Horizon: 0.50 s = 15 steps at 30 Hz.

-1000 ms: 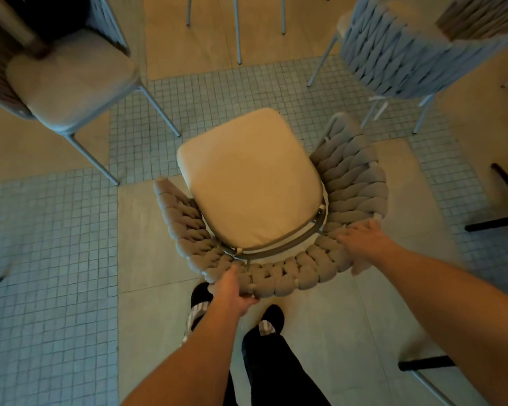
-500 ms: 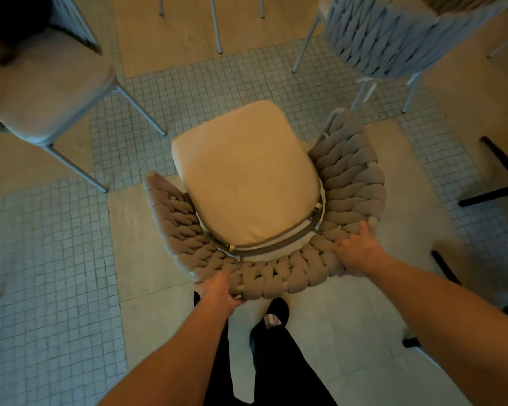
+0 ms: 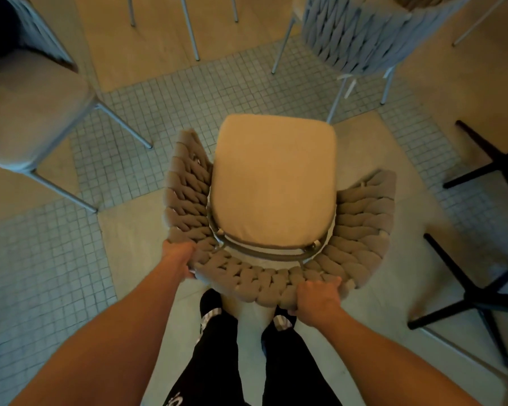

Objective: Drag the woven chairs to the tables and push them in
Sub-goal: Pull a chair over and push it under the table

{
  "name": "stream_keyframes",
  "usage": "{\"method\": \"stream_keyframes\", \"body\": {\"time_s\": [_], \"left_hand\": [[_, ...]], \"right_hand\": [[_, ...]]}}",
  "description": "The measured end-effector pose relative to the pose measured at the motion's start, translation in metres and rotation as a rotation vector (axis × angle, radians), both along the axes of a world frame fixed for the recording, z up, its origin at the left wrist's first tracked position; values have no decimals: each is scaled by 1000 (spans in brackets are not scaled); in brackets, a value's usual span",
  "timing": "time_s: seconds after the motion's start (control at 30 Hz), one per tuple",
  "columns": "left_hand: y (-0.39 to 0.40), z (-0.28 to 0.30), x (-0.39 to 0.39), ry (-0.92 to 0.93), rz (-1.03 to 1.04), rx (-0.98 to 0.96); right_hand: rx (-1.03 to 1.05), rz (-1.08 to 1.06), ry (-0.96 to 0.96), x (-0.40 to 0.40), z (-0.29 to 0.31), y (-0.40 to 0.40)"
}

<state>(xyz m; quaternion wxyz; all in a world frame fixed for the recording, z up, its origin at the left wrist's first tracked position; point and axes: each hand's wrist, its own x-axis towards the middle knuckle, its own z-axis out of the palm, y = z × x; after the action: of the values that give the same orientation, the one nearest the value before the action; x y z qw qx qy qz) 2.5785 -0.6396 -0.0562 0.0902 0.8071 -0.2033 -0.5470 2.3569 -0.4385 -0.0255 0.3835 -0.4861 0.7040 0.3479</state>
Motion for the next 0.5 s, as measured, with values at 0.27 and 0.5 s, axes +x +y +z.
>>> {"method": "stream_keyframes", "body": {"time_s": [0.27,0.5], "left_hand": [[-84,-5,-3,-116,-357,-136],[-79,26,-17,-280,-742,-349]], "right_hand": [[2,-213,-67,59,6,-39],[-109,-268,-173,65,-1,-53]]}}
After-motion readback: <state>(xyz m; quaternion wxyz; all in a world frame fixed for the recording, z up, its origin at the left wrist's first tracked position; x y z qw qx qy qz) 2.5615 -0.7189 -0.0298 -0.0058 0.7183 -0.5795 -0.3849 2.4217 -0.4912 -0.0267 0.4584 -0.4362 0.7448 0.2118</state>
